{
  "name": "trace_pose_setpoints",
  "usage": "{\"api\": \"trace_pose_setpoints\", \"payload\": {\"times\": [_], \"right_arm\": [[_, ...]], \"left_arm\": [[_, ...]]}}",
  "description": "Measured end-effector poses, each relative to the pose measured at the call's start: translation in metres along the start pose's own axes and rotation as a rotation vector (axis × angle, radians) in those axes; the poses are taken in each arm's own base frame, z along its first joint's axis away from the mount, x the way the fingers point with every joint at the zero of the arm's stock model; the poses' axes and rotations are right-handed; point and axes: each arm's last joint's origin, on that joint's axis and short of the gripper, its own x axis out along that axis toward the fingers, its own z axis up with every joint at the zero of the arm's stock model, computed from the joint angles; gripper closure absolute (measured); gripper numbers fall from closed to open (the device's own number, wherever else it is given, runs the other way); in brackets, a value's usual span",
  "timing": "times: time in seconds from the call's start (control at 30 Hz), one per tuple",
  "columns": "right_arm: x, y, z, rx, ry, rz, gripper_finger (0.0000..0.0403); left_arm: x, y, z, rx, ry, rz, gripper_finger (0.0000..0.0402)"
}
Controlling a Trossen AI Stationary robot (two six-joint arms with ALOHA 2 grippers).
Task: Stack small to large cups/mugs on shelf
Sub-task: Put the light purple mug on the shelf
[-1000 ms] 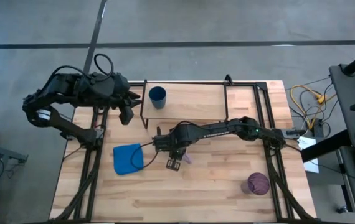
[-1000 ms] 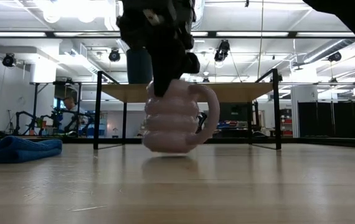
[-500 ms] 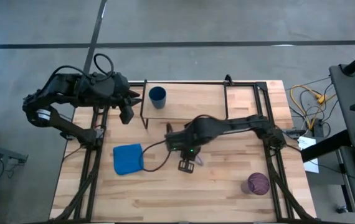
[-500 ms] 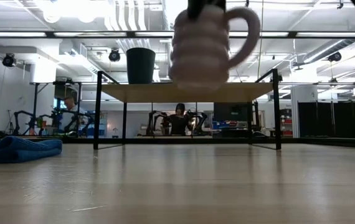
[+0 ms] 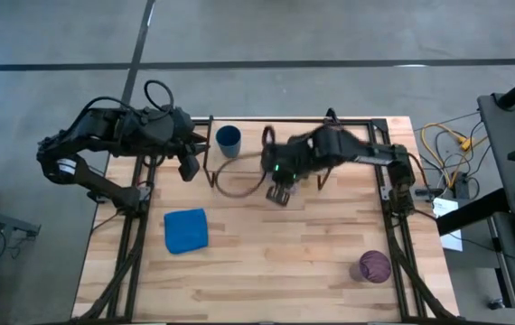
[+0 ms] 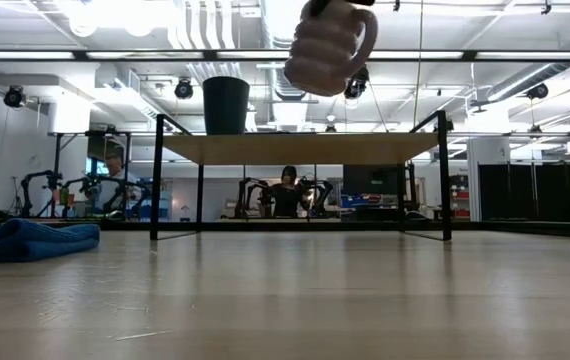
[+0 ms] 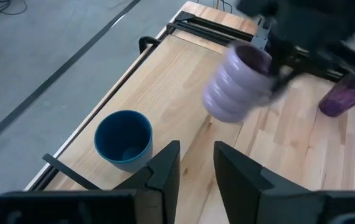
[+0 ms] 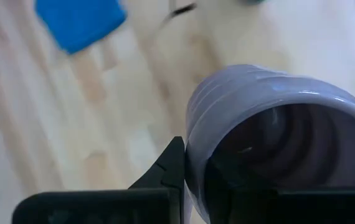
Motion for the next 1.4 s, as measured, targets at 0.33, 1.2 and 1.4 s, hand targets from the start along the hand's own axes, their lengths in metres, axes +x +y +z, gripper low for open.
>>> {"api": "trace_pose_setpoints", "payload": {"times": [0.33, 1.2, 1.4], "right_arm": [[0.014, -0.065, 0.026, 0.006, -0.029, -0.063, 0.0377], [0.054, -0.102, 0.042, -0.153, 0.051, 0.120, 0.0375], [0.065, -0.109, 0.044, -0.155, 0.075, 0.132, 0.0375]], "left_arm": [[0.007, -0.003, 0.001, 0.006, 0.014, 0.005, 0.0318], [0.002, -0.001, 0.001, 0.108, 0.002, 0.001, 0.0318], [0.002, -0.001, 0.001, 0.113, 0.001, 0.001, 0.0318]]}}
